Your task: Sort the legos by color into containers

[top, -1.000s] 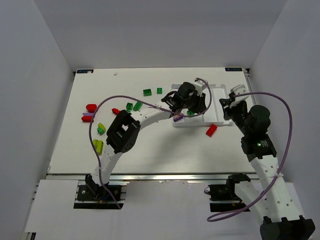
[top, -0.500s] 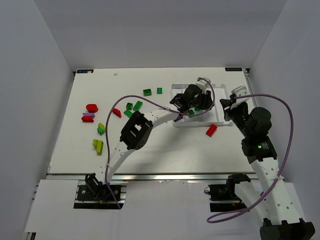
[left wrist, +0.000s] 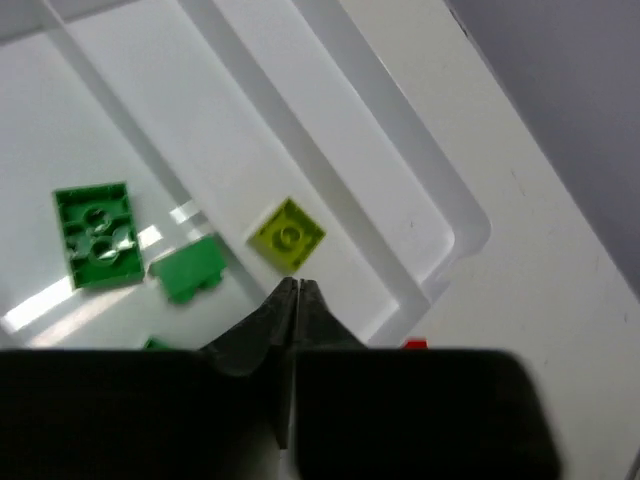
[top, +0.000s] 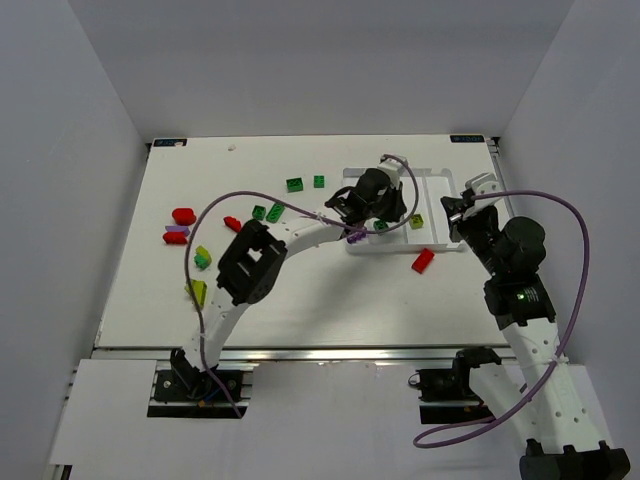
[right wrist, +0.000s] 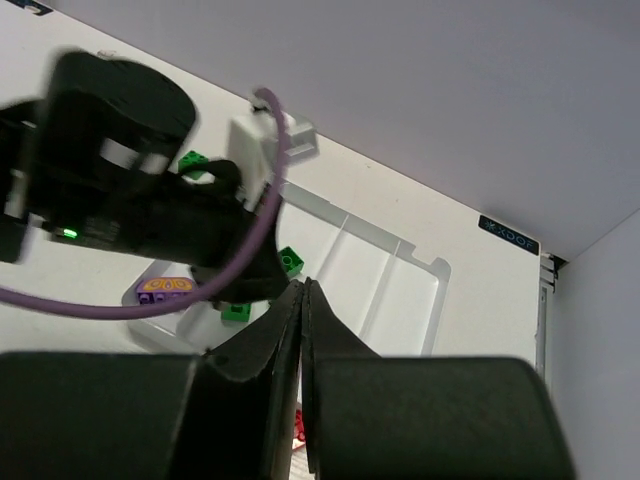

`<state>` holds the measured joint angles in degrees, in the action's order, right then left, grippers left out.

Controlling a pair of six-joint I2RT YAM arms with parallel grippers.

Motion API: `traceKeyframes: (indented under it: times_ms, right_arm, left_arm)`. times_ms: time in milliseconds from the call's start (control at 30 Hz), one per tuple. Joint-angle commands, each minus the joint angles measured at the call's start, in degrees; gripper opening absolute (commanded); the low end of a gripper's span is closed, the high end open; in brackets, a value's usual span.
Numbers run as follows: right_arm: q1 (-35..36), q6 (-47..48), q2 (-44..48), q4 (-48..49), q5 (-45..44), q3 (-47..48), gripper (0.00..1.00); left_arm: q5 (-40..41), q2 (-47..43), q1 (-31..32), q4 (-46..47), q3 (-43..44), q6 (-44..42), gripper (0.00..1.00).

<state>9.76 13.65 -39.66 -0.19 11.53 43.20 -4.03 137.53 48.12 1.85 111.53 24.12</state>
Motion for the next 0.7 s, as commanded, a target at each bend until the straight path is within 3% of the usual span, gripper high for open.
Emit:
traceKeyframes:
  times_ms: [0,33,133,167,200,233,267,300,333,400,467,500,567,667]
  right_arm:
    - [-0.18,-0.29,0.90,2.12,0.94,-0.13,0.06]
    - [-0.27,-0.12,0.81,1.60,1.65,0.04,0.09]
    - [-0.18,2.25,-1.03,-2.33,6.30,1.53,0.21]
    - [-0.18,3.30,-1.73,-3.67,7.97,2.06,0.26]
    - [-0.18,5.14,-3.48,-4.81,11.03,2.59,0.38]
    - [-0.09,6.03,-4.45,-7.70,12.62,3.20,0.46]
    - [0.00,7.17,-5.51,-9.55,17.16,4.60,0.59]
    - [0.08,9.96,-7.52,-11.31,20.34,5.05,0.84]
    - [0.26,11.99,-8.41,-13.24,23.94,5.49,0.89]
    - [1.13,15.69,-10.43,-18.96,32.10,6.63,0.89]
    - [1.93,18.95,-10.70,-20.11,34.25,6.46,0.89]
    - [2.71,19.65,-10.18,-19.68,34.61,5.59,0.89]
    - [3.51,20.36,-9.47,-18.19,33.91,4.44,0.89]
    - [3.78,20.01,-9.21,-17.13,34.00,3.91,0.89]
  left_arm:
    - [4.02,-16.92,-1.09,-1.31,-9.80,-2.15,0.06]
    - [5.69,-22.78,-1.62,-1.49,-13.32,-1.89,0.00]
    - [7.72,-31.86,-3.81,-3.95,-27.64,0.84,0.00]
    - [8.68,-37.28,-5.04,-5.26,-30.37,2.15,0.00]
    - [9.82,-39.86,-5.66,-8.84,-35.10,2.77,0.00]
    - [12.53,-42.50,-6.45,-10.88,-37.41,3.21,0.04]
    - [14.38,-47.40,-8.11,-15.34,-39.52,5.22,0.22]
    - [15.88,-49.88,-9.17,-17.21,-43.89,6.63,0.31]
    - [17.81,-52.43,-10.66,-19.23,-46.11,7.95,0.41]
    - [18.18,-59.79,-15.93,-23.01,-50.77,11.82,0.56]
    - [18.70,-64.74,-21.45,-24.43,-57.19,13.49,0.60]
    - [20.54,-68.85,-22.70,-26.26,-58.60,14.11,0.80]
    - [27.80,-71.78,-24.90,-30.65,-60.98,15.42,0.96]
    - [33.02,-73.02,-27.36,-34.79,-61.69,15.52,0.98]
